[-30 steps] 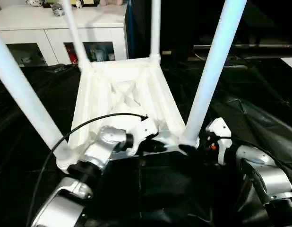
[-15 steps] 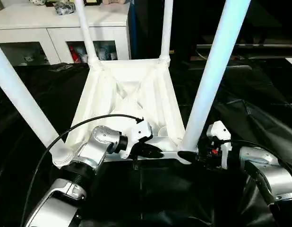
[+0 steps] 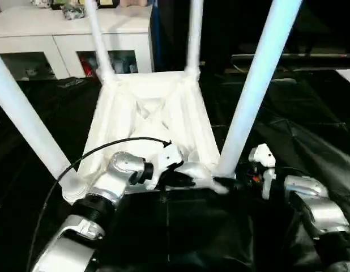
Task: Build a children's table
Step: Rotate leg to tighten
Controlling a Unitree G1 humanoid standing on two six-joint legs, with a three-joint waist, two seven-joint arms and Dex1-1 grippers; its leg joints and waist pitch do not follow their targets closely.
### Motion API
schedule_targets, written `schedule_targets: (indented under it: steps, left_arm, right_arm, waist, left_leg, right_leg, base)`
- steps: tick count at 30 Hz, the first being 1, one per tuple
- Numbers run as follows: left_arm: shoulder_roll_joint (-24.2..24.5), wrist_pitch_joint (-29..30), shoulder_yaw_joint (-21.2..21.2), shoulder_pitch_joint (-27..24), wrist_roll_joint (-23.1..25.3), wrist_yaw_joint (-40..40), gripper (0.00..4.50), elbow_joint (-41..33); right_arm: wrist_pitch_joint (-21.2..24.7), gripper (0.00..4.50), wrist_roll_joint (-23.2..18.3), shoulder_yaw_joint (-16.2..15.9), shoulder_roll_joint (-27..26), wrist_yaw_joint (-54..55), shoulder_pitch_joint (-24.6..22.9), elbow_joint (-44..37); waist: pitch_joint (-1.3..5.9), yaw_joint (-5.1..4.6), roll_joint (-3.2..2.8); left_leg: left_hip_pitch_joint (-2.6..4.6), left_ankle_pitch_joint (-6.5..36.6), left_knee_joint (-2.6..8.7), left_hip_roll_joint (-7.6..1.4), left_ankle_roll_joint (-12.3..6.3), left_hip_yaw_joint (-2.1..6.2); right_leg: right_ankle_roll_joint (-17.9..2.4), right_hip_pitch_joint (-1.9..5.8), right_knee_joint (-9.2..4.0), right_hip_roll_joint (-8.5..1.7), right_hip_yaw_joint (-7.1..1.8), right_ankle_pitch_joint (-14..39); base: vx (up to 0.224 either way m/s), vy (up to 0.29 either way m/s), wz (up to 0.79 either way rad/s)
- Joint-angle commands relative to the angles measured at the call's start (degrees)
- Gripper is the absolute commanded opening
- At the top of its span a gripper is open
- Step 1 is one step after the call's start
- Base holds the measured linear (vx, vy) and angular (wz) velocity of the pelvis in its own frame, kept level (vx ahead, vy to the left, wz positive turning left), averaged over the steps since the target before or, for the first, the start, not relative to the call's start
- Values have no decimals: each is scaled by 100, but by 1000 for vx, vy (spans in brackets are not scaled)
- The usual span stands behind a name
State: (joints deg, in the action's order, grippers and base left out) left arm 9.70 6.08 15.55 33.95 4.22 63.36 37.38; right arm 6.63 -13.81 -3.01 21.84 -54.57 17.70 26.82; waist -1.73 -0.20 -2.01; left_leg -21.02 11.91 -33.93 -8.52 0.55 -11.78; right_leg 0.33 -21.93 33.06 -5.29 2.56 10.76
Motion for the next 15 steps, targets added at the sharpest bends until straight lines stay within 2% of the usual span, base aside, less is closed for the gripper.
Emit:
schedule_targets:
  steps: [1, 4, 6, 9, 10, 11, 14, 15]
  left_arm:
    - [-414, 55, 11, -8, -180, -282, 0, 85]
    - [-836, 248, -14, 83, -46, -1038, 0, 203]
    - [-932, 315, -34, 108, -15, -1248, 0, 235]
    - [-1095, 362, 5, 200, 98, -1617, 0, 364]
    - [-1134, 354, 31, 232, 161, -1741, 0, 418]
    - [-1152, 352, 44, 247, 194, -1800, 0, 442]
    - [-1158, 351, 81, 244, 268, -1819, 0, 438]
    - [-1131, 314, 105, 236, 295, -1788, 0, 424]
  right_arm:
    - [120, 272, 324, -181, -287, 690, -111, 514]
    - [-1, 272, 489, -68, -834, 1794, -158, 572]
    - [-10, 272, 528, -41, -939, 2040, -176, 541]
    - [95, 272, 668, -75, -1132, 2474, -212, 261]
    - [154, 272, 725, -104, -1185, 2545, -221, 107]
    - [178, 272, 757, -115, -1209, 2581, -222, 40]
    - [257, 272, 829, -110, -1212, 2683, -182, -122]
    - [340, 328, 791, -94, -1204, 2695, -170, -227]
  waist:
    - [191, -11, 144]
    - [184, -74, 173]
    - [179, -107, 167]
    - [179, -105, 169]
    - [186, -101, 140]
    - [181, -109, 157]
    - [198, -97, 145]
    - [203, -94, 142]
  left_leg:
    - [64, 1744, 475, -496, -283, 253]
    - [41, 1920, 505, -485, -158, 284]
    - [67, 2057, 501, -477, -105, 290]
    - [67, 2090, 500, -465, -142, 282]
    - [56, 2051, 505, -461, -161, 291]
    - [41, 2026, 513, -458, -175, 285]
    - [32, 1968, 510, -463, -238, 282]
    - [31, 1952, 508, -465, -246, 282]
  right_leg:
    - [-1311, 96, -489, -414, -224, 2387]
    - [-1159, 93, -513, -407, -218, 2653]
    - [-1091, 60, -539, -405, -220, 2814]
    - [-999, 41, -573, -398, -231, 2905]
    - [-966, 54, -570, -398, -232, 2878]
    - [-938, 55, -579, -384, -232, 2847]
    - [-1007, 65, -557, -392, -234, 2608]
    - [-1026, 70, -551, -397, -234, 2558]
  base:
    - [0, 0, 0]
    - [0, 0, 0]
    - [0, 0, 0]
    - [0, 0, 0]
    - [0, 0, 0]
    - [0, 0, 0]
    - [0, 0, 0]
    - [0, 0, 0]
